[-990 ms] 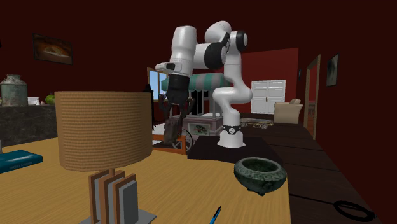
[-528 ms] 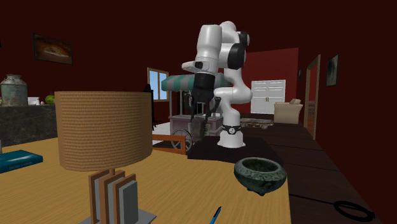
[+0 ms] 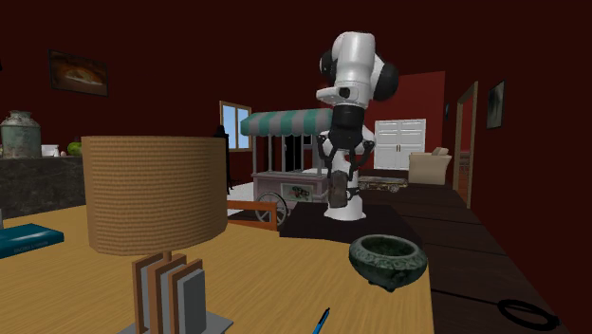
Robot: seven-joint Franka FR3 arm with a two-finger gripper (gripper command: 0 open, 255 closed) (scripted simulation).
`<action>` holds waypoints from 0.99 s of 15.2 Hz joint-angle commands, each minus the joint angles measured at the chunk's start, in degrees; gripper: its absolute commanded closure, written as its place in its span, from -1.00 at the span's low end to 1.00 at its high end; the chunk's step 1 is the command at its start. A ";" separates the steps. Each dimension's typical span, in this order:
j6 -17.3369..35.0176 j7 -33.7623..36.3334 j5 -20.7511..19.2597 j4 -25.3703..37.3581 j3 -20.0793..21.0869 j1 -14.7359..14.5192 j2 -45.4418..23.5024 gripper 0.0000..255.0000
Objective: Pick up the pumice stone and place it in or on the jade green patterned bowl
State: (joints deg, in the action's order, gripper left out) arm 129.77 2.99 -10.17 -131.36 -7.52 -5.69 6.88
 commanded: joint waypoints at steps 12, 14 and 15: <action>0.87 12.72 -0.42 -1.32 6.95 -5.20 -1.22 1.00; 2.42 13.04 -0.67 -2.06 6.93 -5.15 -2.06 1.00; 3.20 13.20 -0.80 -2.40 6.92 -5.12 -2.50 1.00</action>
State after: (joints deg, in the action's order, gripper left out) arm 132.14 16.04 -10.84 -133.45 -0.59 -10.85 4.84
